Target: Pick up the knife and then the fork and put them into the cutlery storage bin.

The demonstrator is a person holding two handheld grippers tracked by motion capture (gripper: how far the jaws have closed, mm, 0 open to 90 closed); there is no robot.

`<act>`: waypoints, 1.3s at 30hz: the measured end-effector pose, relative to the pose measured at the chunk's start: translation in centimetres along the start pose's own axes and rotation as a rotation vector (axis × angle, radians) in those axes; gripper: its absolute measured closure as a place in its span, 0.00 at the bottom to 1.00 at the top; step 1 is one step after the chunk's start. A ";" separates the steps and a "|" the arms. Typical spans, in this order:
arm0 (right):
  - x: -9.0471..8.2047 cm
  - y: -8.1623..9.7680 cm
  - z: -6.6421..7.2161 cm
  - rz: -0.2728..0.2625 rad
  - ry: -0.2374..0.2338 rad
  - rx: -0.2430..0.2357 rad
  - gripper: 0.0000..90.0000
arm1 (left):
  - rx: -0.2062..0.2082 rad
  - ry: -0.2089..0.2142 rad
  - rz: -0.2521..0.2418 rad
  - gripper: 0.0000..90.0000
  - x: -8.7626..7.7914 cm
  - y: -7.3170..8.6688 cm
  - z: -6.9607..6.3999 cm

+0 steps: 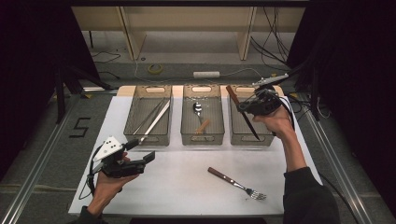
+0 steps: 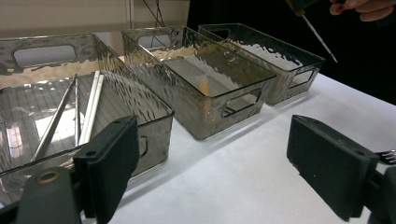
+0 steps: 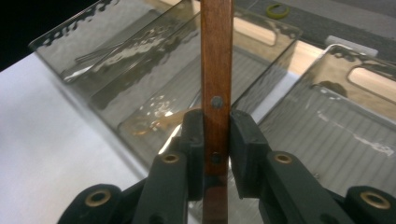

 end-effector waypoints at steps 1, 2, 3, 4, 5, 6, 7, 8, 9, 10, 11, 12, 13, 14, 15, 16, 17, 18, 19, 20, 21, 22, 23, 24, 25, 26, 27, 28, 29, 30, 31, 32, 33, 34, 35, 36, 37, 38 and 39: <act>0.2 -0.2 -0.4 0.000 0.009 0.014 0.86 | 0.000 -0.001 -0.001 0.19 0.0 0.0 0.0; 0.4 -0.3 -0.7 -0.001 0.015 0.030 0.86 | -0.002 -0.001 -0.002 0.19 0.0 0.0 0.0; 0.6 -0.5 -1.1 -0.003 0.022 0.045 0.86 | -0.003 -0.003 -0.003 0.19 0.0 0.0 0.1; 0.9 -0.6 -1.4 -0.004 0.033 0.055 0.86 | -0.003 -0.004 -0.004 0.19 -0.1 0.0 0.1; 1.1 -0.7 -1.8 -0.003 0.042 0.063 0.86 | -0.007 -0.005 -0.009 0.19 0.0 -0.1 0.1; 1.4 -0.8 -2.1 -0.004 0.050 0.077 0.86 | -0.008 -0.006 -0.009 0.19 0.0 -0.1 0.1; 1.7 -0.9 -2.4 -0.003 0.059 0.084 0.86 | -0.008 -0.006 -0.008 0.19 0.0 -0.1 0.1; 2.0 -1.0 -2.6 -0.003 0.069 0.091 0.86 | -0.008 -0.006 -0.008 0.19 0.0 -0.1 0.1; 2.2 -1.1 -2.9 -0.003 0.077 0.101 0.86 | -0.005 -0.004 -0.004 0.19 0.0 -0.1 0.0; 2.4 -1.3 -3.1 -0.007 0.081 0.107 0.86 | -0.003 -0.003 -0.003 0.19 0.0 -0.1 0.0; 2.6 -1.4 -3.3 -0.008 0.088 0.113 0.86 | -0.003 -0.003 -0.003 0.19 0.0 -0.1 0.0; 2.8 -1.5 -3.4 -0.011 0.092 0.118 0.86 | -0.004 -0.002 -0.004 0.19 0.0 -0.1 0.0; 2.9 -1.7 -3.5 -0.012 0.097 0.121 0.86 | -0.005 -0.002 -0.004 0.19 0.0 -0.1 0.0; 3.0 -1.8 -3.7 -0.016 0.103 0.125 0.86 | -0.004 -0.002 -0.004 0.19 0.0 -0.1 0.0; 3.2 -1.8 -3.8 -0.014 0.108 0.132 0.86 | -0.005 -0.001 -0.005 0.19 0.0 -0.1 0.0; 3.4 -1.9 -3.9 -0.016 0.113 0.134 0.86 | -0.006 -0.001 -0.006 0.19 0.0 -0.1 0.0; 3.6 -1.9 -4.1 -0.016 0.123 0.142 0.86 | -0.006 0.000 -0.007 0.19 0.0 -0.1 0.0; 3.9 -1.8 -4.4 -0.014 0.130 0.150 0.86 | -0.006 0.000 -0.008 0.19 0.0 -0.1 0.0; 4.1 -1.8 -4.5 -0.012 0.130 0.157 0.86 | -0.006 0.000 -0.009 0.19 -0.1 -0.1 0.0; 4.4 -1.6 -4.6 -0.007 0.137 0.162 0.86 | -0.006 0.000 -0.010 0.19 -0.1 -0.1 0.0; 4.7 -1.5 -4.8 0.001 0.147 0.163 0.86 | -0.006 -0.001 -0.010 0.19 -0.1 -0.1 0.0; 5.0 -1.4 -4.8 0.004 0.149 0.166 0.86 | -0.005 -0.001 -0.010 0.19 -0.1 -0.1 0.0; 5.1 -1.3 -4.9 0.005 0.153 0.170 0.86 | -0.007 -0.001 -0.015 0.19 -0.1 -0.2 0.0; 5.3 -1.3 -4.9 0.003 0.155 0.177 0.86 | -0.007 -0.001 -0.016 0.19 -0.1 -0.2 -0.1; 5.4 -1.3 -4.9 0.002 0.154 0.179 0.86 | -0.008 -0.001 -0.016 0.19 -0.1 -0.2 0.0; 5.6 -1.2 -4.9 0.004 0.162 0.175 0.86 | -0.008 -0.002 -0.016 0.19 -0.1 -0.2 0.0; 5.8 -1.1 -4.9 0.012 0.169 0.172 0.86 | -0.007 -0.002 -0.015 0.19 -0.1 -0.2 -0.1; 6.0 -0.9 -4.9 0.015 0.169 0.174 0.86 | -0.006 -0.002 -0.014 0.19 -0.1 -0.2 -0.1; 6.1 -0.7 -4.9 0.020 0.174 0.176 0.86 | -0.006 -0.002 -0.014 0.19 -0.2 -0.2 -0.1; 6.3 -0.5 -5.0 0.024 0.183 0.177 0.86 | -0.007 -0.002 -0.016 0.19 -0.2 -0.2 -0.1; 6.5 -0.3 -5.1 0.025 0.184 0.181 0.86 | -0.007 -0.003 -0.016 0.19 -0.2 -0.2 -0.1; 6.7 -0.1 -5.1 0.028 0.183 0.187 0.86 | -0.006 -0.003 -0.016 0.19 -0.2 -0.2 -0.1; 6.9 0.1 -5.2 0.036 0.188 0.190 0.86 | -0.003 -0.003 -0.013 0.19 -0.2 -0.2 -0.1; 7.0 0.3 -5.2 0.043 0.192 0.189 0.86 | -0.004 -0.002 -0.013 0.19 -0.2 -0.2 -0.1; 7.2 0.5 -5.2 0.049 0.193 0.190 0.86 | -0.007 -0.002 -0.016 0.19 -0.2 -0.2 -0.1; 7.3 0.7 -5.1 0.051 0.193 0.190 0.86 | -0.005 -0.002 -0.012 0.19 -0.2 -0.1 -0.1; 7.3 0.8 -5.1 0.050 0.195 0.198 0.86 | -0.008 -0.003 -0.016 0.19 -0.2 -0.2 -0.1; 7.4 0.8 -5.2 0.050 0.196 0.203 0.86 | -0.008 -0.003 -0.016 0.19 -0.2 -0.2 -0.1; 7.5 1.0 -5.1 0.054 0.196 0.207 0.86 | -0.007 -0.002 -0.015 0.19 -0.2 -0.2 -0.1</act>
Point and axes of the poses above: each handheld gripper's, and its own axes: x roughly forward along the jaws, y roughly out of its underside, z roughly to its left, the point moved 9 cm from there along x, roughly forward along the jaws, and after that the axes turned 15 degrees about y, right-handed, at the moved point
